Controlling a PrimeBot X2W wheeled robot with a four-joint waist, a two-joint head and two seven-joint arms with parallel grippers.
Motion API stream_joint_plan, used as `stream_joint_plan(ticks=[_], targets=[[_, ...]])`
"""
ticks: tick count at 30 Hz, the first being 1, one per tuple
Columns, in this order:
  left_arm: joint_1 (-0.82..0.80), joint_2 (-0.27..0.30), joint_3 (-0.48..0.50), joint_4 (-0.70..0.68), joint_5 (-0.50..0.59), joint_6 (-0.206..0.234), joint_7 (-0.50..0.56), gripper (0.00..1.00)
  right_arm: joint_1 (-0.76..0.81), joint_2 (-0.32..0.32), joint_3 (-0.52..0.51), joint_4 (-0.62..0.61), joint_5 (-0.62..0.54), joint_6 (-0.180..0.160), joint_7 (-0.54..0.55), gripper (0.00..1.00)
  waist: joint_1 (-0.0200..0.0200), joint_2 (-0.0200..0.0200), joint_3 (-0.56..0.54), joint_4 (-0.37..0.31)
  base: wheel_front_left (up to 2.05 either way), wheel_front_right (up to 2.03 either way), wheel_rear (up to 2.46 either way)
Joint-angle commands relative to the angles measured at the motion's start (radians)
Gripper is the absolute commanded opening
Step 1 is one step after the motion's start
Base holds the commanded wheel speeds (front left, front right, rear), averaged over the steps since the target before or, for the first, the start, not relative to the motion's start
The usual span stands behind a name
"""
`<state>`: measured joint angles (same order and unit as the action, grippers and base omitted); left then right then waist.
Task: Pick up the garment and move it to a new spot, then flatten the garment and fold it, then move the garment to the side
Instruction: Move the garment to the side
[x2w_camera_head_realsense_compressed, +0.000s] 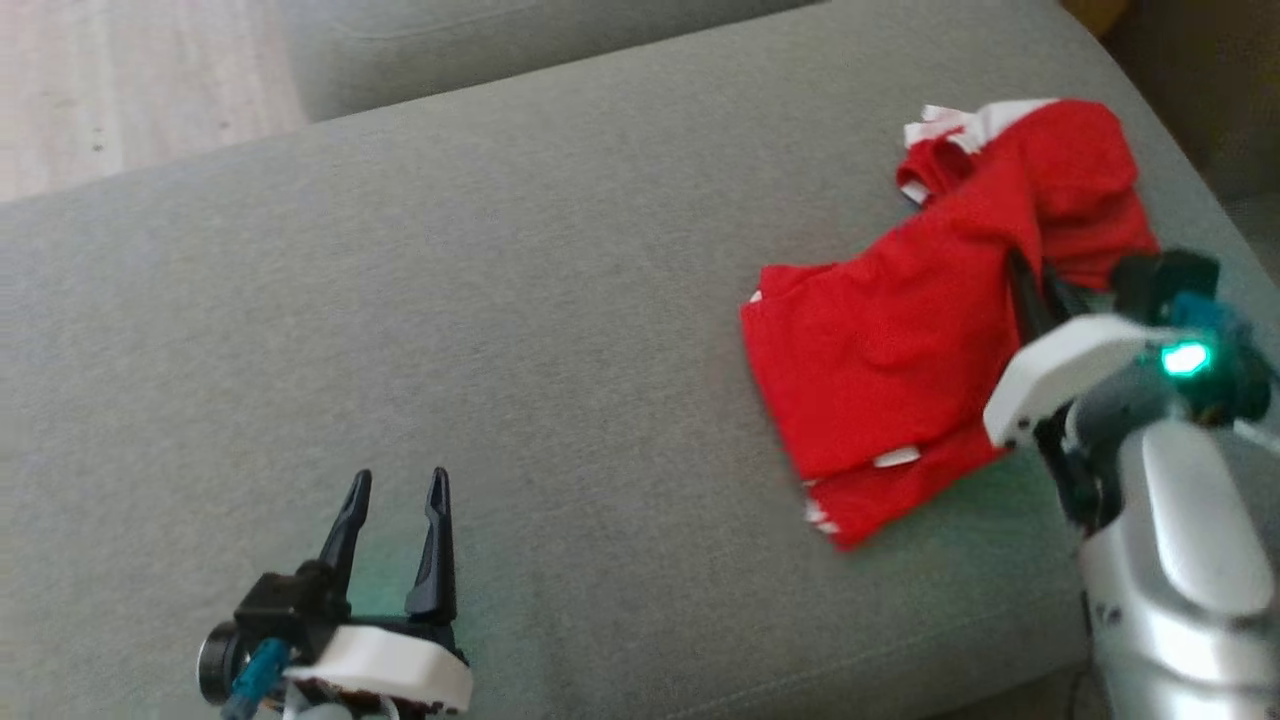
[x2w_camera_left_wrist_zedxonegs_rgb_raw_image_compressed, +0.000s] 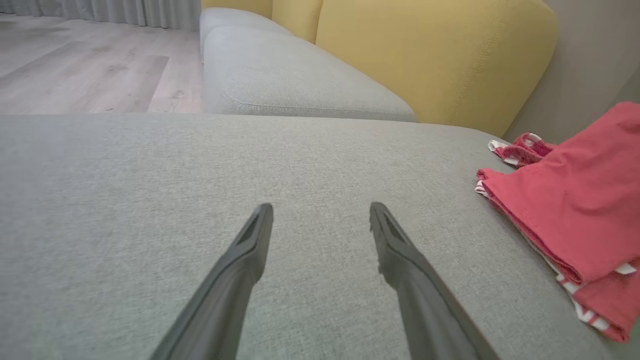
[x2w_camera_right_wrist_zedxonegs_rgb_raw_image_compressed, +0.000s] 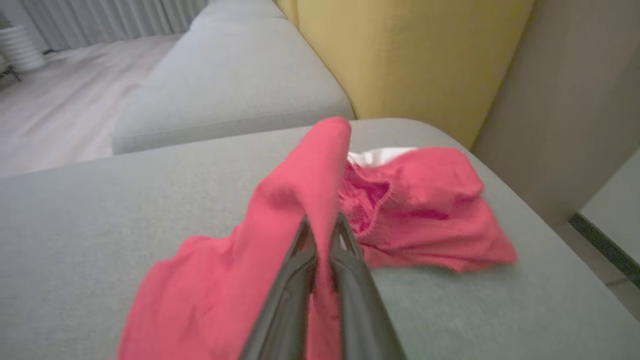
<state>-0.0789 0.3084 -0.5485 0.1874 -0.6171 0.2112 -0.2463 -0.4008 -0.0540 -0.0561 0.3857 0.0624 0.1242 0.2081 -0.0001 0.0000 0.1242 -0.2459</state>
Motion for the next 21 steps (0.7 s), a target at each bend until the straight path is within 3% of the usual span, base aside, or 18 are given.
stream_joint_plan(ticks=[1,10,21], targets=[[-0.018,0.01,0.036,-0.024,-0.002,0.001,-0.003,1.0,-0.07,-0.019,0.028,-0.029,0.01,0.007,0.008,0.0,0.0001,0.0,-0.012,0.023,0.0,0.0,0.0],[-0.005,0.024,0.038,-0.046,-0.001,0.013,0.001,1.0,-0.248,-0.132,0.0,0.098,0.037,0.007,0.046,0.0,0.0001,0.0,0.005,0.113,0.0,0.0,0.0],[-0.029,0.05,0.038,-0.087,0.015,0.025,0.018,1.0,-0.334,-0.306,-0.209,0.203,-0.006,0.007,0.021,0.0,0.0001,0.0,0.093,0.185,0.0,0.0,0.0]])
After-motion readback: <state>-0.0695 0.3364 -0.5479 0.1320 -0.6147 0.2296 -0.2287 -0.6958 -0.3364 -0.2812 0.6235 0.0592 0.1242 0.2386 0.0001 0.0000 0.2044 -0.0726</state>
